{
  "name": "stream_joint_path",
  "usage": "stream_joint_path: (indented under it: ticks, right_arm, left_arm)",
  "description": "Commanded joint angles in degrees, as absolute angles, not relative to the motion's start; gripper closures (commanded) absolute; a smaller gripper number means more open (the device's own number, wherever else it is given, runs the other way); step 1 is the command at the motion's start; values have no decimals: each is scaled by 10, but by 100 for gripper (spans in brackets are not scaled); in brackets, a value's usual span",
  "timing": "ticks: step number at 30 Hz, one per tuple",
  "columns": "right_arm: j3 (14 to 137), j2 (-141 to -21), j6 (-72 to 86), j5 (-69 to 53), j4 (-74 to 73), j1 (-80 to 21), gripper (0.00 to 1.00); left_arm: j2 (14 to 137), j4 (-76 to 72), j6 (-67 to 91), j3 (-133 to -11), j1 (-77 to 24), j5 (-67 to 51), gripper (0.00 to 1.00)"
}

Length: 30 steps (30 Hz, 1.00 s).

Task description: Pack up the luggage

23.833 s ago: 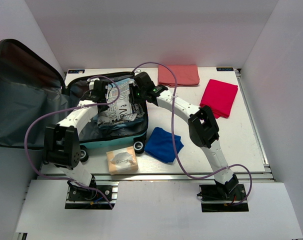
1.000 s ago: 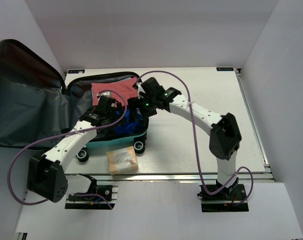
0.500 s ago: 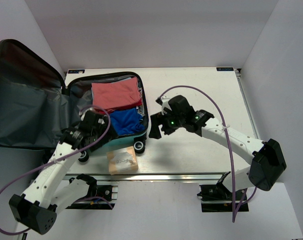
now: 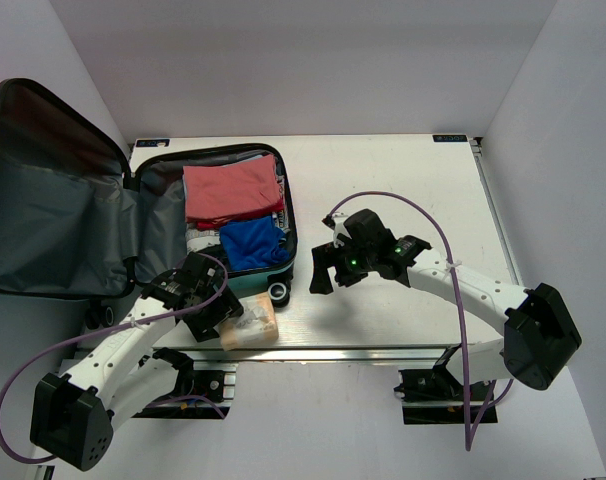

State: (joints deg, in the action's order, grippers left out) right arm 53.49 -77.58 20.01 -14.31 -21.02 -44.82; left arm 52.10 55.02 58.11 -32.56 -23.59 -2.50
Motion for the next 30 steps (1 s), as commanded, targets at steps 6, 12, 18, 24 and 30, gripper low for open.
stream_joint_path:
  ticks: [6,12,18,24,30]
  right_arm:
    - [519,-808,230,-273,-120,-457,11]
    - [560,-870,293,-245,-111,-507,11]
    - [600,-934,326,-210,-114,-555,17]
    - [641,-981,331,-206,-119,-584,20]
    - [671,-1012,326,-220,-132,-598,50]
  left_arm:
    - [519,454,579,-275,-243,-83,40]
    - [515,430,548,-283,-254,-115,55]
    - [533,433,531,-304,-265,-107,72]
    - [530,450,529,-313,-270,-99,82]
    - [492,494,530,-315,-270,-84,42]
